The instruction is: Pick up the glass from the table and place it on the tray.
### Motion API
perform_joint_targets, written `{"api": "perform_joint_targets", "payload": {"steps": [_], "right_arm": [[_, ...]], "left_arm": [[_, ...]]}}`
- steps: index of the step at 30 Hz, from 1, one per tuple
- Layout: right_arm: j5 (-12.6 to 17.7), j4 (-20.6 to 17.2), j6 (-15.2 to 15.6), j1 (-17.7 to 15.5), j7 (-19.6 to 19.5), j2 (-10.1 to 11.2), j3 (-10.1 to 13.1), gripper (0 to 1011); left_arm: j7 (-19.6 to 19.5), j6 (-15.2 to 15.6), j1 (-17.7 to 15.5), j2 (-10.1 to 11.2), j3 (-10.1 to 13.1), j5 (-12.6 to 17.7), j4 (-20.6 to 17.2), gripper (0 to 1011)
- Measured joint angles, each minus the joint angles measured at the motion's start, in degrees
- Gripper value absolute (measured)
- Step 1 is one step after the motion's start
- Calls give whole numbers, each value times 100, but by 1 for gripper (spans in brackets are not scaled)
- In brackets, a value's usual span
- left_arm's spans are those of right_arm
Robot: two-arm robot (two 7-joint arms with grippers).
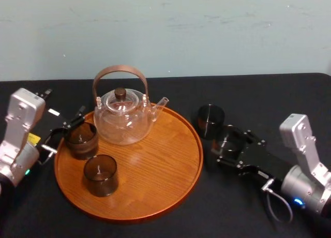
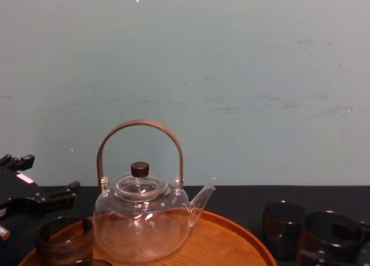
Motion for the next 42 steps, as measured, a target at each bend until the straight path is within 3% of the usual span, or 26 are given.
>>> {"api": "perform_joint_targets", "payload": {"steps": [11, 25, 42], "right_arm": [[-144, -225, 17, 158, 183, -138, -503, 908], [-280, 184, 63, 683, 320, -521, -1106, 908], [-347, 550, 77, 979, 409, -784, -1511, 908]], "left_arm": [[0, 0, 0, 0, 0, 0, 0, 1001], [0, 0, 0, 0, 0, 0, 0, 1001], [0, 0, 0, 0, 0, 0, 0, 1001]]}}
